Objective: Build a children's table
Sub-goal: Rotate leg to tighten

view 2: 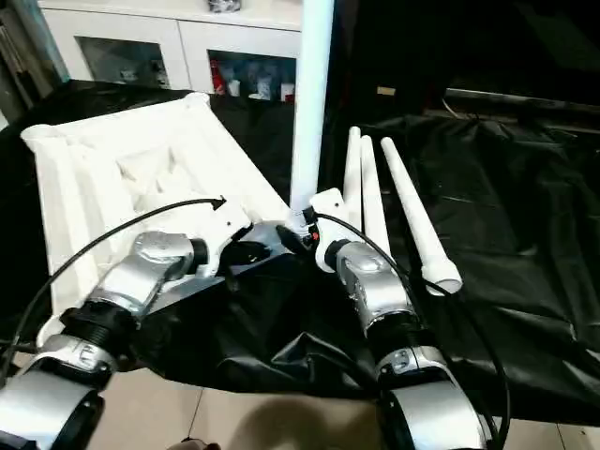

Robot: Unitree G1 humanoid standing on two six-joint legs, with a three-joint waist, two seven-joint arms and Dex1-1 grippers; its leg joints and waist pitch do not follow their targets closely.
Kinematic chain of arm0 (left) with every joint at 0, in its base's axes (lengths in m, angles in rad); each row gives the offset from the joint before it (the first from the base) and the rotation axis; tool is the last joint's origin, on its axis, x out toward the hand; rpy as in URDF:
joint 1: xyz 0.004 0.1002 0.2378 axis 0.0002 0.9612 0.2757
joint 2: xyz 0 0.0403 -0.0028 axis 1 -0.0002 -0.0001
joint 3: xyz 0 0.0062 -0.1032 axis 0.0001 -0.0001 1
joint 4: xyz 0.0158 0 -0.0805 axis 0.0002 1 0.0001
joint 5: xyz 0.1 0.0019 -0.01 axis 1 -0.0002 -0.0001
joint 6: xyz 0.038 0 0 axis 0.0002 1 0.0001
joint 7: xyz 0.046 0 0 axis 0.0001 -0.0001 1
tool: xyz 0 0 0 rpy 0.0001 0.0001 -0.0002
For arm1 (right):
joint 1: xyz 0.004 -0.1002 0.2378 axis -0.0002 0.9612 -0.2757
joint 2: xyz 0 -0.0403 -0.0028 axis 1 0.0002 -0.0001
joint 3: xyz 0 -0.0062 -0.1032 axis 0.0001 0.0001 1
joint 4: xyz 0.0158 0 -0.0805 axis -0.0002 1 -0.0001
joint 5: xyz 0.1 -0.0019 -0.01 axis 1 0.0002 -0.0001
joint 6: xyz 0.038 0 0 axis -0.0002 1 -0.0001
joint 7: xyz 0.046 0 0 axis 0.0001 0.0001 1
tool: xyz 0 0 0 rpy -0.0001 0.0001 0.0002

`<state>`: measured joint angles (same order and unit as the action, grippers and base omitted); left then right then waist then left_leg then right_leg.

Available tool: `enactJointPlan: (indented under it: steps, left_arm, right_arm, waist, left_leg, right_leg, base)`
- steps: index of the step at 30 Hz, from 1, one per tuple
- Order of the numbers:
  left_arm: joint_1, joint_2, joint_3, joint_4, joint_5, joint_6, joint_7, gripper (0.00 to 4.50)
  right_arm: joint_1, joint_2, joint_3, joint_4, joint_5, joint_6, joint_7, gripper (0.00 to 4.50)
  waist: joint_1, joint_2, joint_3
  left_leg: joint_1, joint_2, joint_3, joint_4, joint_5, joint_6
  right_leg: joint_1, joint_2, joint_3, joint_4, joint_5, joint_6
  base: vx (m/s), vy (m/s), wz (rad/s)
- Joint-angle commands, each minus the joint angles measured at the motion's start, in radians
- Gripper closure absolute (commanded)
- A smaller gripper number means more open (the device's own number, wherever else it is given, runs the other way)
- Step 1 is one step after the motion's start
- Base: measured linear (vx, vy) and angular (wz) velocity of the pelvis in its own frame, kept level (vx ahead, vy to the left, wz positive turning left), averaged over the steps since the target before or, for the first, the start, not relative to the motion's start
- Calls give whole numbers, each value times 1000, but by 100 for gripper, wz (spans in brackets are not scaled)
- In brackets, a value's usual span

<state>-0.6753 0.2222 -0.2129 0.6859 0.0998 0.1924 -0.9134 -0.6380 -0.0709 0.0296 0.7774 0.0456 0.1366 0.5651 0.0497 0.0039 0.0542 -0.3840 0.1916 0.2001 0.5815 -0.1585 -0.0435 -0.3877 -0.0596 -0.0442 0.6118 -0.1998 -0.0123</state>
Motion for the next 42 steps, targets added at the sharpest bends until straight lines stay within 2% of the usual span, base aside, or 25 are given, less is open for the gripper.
enactJointPlan:
  steps: [1,3,4,7,9,11,12,16,18,20,26,28,29,31,32,33,35,36,40,42]
  left_arm:
    - [-15,-32,-46,-90,-57,-66,-83,450]
    - [-6,-6,-47,-96,-64,-83,-133,450]
    - [-6,-6,-47,-96,-64,-83,-133,450]
    - [7,32,-45,-112,-84,-86,-214,450]
    - [16,65,-46,-117,-90,-87,-275,450]
    - [22,88,-47,-116,-95,-89,-315,450]
    - [24,98,-48,-114,-96,-95,-331,450]
    - [25,126,-53,-107,-94,-106,-357,450]
    - [26,139,-48,-109,-101,-101,-382,450]
    - [29,148,-48,-118,-111,-92,-407,450]
    - [34,151,-54,-127,-117,-90,-420,450]
    - [30,139,-50,-118,-110,-98,-394,450]
    - [25,127,-45,-110,-104,-99,-365,450]
    - [14,106,-34,-95,-95,-95,-313,450]
    - [7,94,-29,-85,-89,-92,-282,450]
    - [-5,75,-21,-67,-81,-82,-225,450]
    - [-22,51,-13,-44,-67,-70,-157,450]
    - [-35,33,-5,-26,-59,-64,-106,450]
    - [-78,-38,16,19,-35,-24,71,450]
    - [-93,-69,26,34,-28,-20,141,450]
  right_arm:
    - [26,37,112,-12,14,21,148,58]
    - [35,-1,118,-36,14,15,206,58]
    - [35,-1,118,-36,14,15,206,58]
    - [50,-55,118,-81,32,22,293,58]
    - [67,-98,116,-125,38,23,361,58]
    - [84,-134,115,-158,46,28,412,58]
    - [90,-147,116,-170,51,34,432,58]
    - [108,-176,123,-210,63,52,482,58]
    - [125,-195,130,-250,80,77,519,84]
    - [136,-206,135,-277,93,98,547,91]
    - [147,-202,143,-289,95,116,554,141]
    - [149,-188,145,-282,95,116,534,150]
    - [147,-171,142,-267,89,114,501,167]
    - [139,-140,134,-233,70,102,426,169]
    - [129,-122,126,-204,57,92,374,171]
    - [107,-89,110,-149,39,84,283,174]
    - [83,-56,98,-92,21,69,192,174]
    - [66,-33,88,-55,15,64,132,174]
    - [-1,52,38,68,12,65,-94,175]
    - [-31,84,24,113,4,64,-181,175]
  waist:
    - [4,5,-68]
    - [6,6,-69]
    - [10,10,-71]
    - [18,10,-71]
    - [30,9,-70]
    - [32,6,-68]
    - [37,8,-68]
    - [40,7,-67]
    - [41,7,-66]
    - [44,6,-67]
    - [42,8,-67]
    - [42,5,-67]
    - [41,8,-68]
    - [40,8,-68]
    - [34,6,-66]
    - [31,9,-66]
    - [18,7,-64]
    - [14,8,-62]
    - [2,7,-64]
    - [4,8,-65]
  left_leg:
    - [23,46,-26,-65,-218,23]
    - [24,47,-26,-64,-203,33]
    - [25,47,-24,-61,-199,36]
    - [28,50,-21,-60,-198,40]
    - [27,52,-21,-61,-206,40]
    - [27,52,-20,-63,-210,37]
    - [29,52,-20,-62,-215,33]
    - [31,53,-21,-65,-233,20]
    - [30,52,-22,-65,-235,15]
    - [29,52,-22,-66,-227,18]
    - [29,51,-22,-64,-224,15]
    - [28,51,-22,-64,-222,14]
    - [27,52,-22,-64,-222,14]
    - [29,52,-22,-64,-226,9]
    - [28,49,-24,-65,-238,-2]
    - [29,49,-25,-67,-244,-11]
    - [30,46,-28,-70,-276,-33]
    - [33,46,-27,-70,-290,-34]
    - [31,43,-27,-68,-270,-35]
    - [31,43,-27,-66,-260,-28]
  right_leg:
    - [38,-84,44,-69,-89,-238]
    - [39,-83,42,-66,-58,-248]
    - [39,-81,41,-64,-41,-253]
    - [38,-80,40,-61,-20,-263]
    - [38,-82,40,-61,-42,-256]
    - [36,-81,40,-63,-57,-254]
    - [35,-83,42,-63,-71,-251]
    - [32,-83,42,-66,-107,-244]
    - [33,-83,42,-67,-117,-241]
    - [34,-83,42,-66,-115,-235]
    - [33,-85,41,-66,-113,-244]
    - [34,-85,41,-66,-111,-244]
    - [32,-86,42,-65,-109,-246]
    - [31,-86,41,-66,-114,-246]
    - [31,-87,42,-68,-133,-244]
    - [28,-88,43,-69,-147,-242]
    - [30,-87,43,-74,-209,-231]
    - [26,-87,44,-78,-222,-226]
    - [27,-85,45,-77,-208,-227]
    - [29,-86,46,-79,-197,-226]
  base:
    - [0,0,0]
    - [0,0,0]
    - [0,0,0]
    - [0,0,0]
    - [0,0,0]
    - [0,0,0]
    - [0,0,0]
    - [0,0,0]
    - [0,0,0]
    - [0,0,0]
    - [0,0,0]
    - [0,0,0]
    - [0,0,0]
    - [0,0,0]
    - [0,0,0]
    - [0,0,0]
    - [0,0,0]
    - [0,0,0]
    - [0,0,0]
    - [0,0,0]
